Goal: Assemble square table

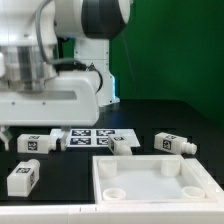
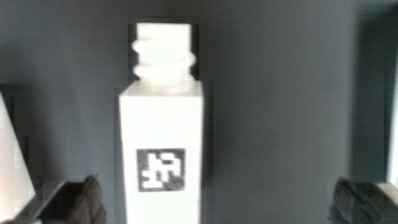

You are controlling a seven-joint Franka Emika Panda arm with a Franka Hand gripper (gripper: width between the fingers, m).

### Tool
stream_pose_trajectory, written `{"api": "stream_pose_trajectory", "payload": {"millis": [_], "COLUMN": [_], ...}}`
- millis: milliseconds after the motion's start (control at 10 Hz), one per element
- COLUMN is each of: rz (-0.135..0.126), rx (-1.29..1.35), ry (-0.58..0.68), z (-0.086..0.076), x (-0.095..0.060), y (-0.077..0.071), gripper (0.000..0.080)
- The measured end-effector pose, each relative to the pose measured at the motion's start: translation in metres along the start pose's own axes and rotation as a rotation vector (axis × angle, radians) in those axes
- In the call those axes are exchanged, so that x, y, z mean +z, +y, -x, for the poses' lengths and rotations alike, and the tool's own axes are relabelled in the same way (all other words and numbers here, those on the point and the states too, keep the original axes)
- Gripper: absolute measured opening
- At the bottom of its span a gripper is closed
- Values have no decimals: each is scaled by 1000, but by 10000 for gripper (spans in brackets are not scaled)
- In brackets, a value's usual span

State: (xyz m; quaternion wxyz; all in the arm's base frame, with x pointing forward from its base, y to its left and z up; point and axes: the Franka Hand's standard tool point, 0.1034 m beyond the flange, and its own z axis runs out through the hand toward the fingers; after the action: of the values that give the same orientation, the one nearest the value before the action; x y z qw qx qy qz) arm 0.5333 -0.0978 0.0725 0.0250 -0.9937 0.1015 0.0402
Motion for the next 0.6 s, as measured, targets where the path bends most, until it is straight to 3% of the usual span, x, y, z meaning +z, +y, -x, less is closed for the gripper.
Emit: {"api": "stream_pose_trajectory", "payload": {"millis": [100,200,400,600], "rz": [12,21,18,25], "rx": [11,-17,-21,71], "ry": [-71,-79,-105,-129], "z": [10,8,8,21], "x": [-10,-12,-9,1], "y": [-20,-35,-31,-37], "gripper": [647,647,648,648]}}
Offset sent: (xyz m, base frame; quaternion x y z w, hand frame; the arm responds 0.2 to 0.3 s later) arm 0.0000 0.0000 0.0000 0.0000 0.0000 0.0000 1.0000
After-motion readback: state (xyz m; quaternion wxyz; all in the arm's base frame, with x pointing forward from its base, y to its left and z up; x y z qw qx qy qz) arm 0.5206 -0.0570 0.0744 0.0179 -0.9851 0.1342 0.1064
